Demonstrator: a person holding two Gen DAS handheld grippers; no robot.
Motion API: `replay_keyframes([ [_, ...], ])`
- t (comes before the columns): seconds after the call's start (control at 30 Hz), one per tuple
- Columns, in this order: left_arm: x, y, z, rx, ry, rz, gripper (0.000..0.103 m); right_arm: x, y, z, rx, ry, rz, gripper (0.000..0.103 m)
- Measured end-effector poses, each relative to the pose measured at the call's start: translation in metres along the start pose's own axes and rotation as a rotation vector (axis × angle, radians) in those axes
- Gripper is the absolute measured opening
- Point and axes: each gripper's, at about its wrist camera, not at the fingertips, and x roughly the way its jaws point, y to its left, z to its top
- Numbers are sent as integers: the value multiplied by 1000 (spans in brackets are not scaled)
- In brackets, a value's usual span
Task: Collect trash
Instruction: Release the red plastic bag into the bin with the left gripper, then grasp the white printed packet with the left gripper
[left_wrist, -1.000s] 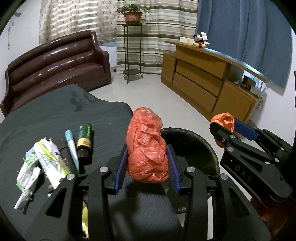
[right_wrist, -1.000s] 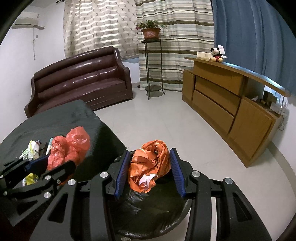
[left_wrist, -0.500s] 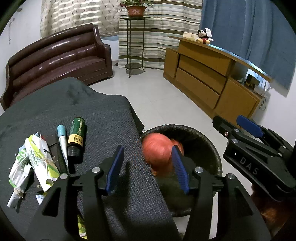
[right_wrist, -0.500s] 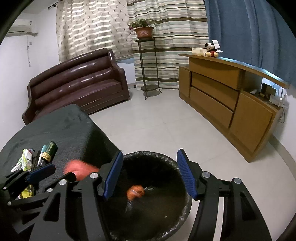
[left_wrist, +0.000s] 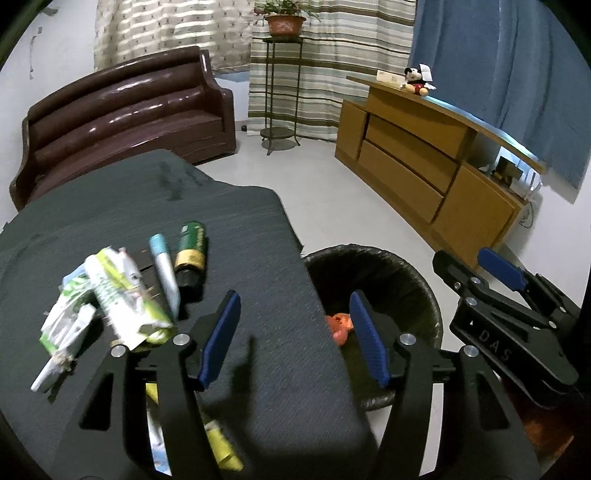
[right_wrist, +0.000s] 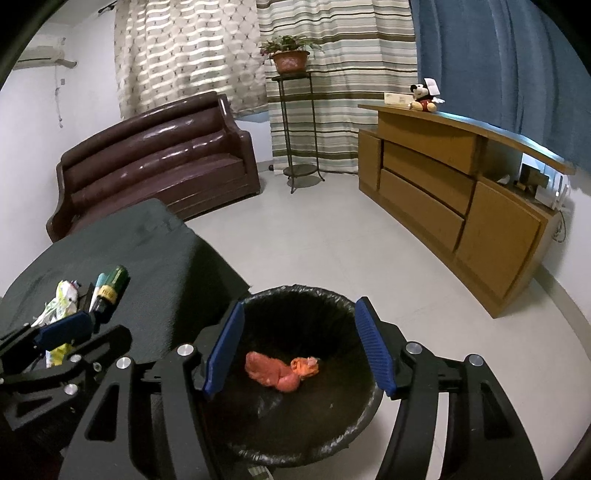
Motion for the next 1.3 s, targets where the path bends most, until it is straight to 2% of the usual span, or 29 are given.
replay_keyframes([
  [0.7,-55,68,-35,-100,-17,107,61,-31,30,-21,-59,6,5,62],
  [1.17,-53,92,-60,-140,35,167,61,-40,52,-33,-106,13,27,62],
  [1.3,-50,98,-65,-160,55,156,61,-39,56,-34,-113,19,34,62],
])
